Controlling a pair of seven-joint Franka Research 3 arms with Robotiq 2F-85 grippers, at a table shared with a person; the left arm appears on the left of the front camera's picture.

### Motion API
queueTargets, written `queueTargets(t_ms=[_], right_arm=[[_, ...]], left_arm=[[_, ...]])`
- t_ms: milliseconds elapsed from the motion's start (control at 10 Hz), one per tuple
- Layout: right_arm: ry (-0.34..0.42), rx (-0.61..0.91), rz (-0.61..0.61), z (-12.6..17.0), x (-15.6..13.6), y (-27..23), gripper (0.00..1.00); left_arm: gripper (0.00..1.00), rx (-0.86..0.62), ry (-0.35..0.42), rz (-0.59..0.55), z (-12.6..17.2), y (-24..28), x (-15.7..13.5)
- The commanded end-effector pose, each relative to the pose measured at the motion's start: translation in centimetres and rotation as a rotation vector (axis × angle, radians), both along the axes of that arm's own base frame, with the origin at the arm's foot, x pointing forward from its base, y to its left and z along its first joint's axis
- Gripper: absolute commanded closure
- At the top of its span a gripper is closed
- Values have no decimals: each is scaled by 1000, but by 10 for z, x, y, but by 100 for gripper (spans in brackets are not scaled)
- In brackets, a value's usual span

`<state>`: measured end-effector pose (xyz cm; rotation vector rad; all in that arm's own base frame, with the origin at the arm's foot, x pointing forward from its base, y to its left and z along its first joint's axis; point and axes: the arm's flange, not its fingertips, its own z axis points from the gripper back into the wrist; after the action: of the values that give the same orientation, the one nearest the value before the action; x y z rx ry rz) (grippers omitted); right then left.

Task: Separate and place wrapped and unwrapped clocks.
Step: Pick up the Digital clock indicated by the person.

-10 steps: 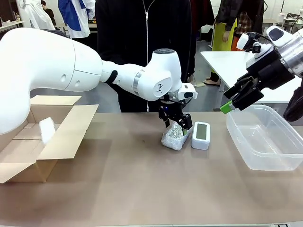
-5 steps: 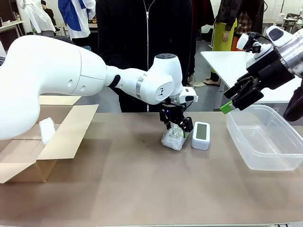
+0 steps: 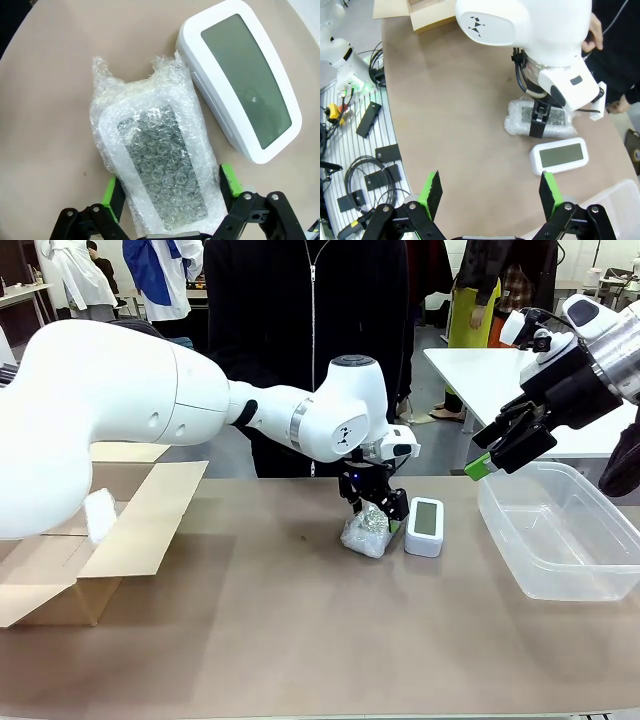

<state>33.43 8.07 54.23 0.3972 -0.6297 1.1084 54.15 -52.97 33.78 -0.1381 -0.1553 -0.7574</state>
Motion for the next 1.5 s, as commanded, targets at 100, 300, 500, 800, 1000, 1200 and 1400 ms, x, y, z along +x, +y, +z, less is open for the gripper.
queueTargets(t_ms=[100,300,500,800,1000,1200,1400], right_arm=[[3,30,24,1,3,0,0],[3,30,24,1,3,0,0],[3,30,24,1,3,0,0],[3,30,24,1,3,0,0],[3,30,24,1,3,0,0],[3,30,24,1,3,0,0],[3,30,24,1,3,0,0]], left_arm=[[38,28,26,3,-3,-13,8],[58,0,13,25,3,-7,7],[77,-12,8,37,20,3,0],[64,-16,-48,97,81,37,-27],[64,-7,-66,163,120,65,-47],[64,-54,-42,239,172,110,-79],[64,-62,-67,275,197,136,-106]])
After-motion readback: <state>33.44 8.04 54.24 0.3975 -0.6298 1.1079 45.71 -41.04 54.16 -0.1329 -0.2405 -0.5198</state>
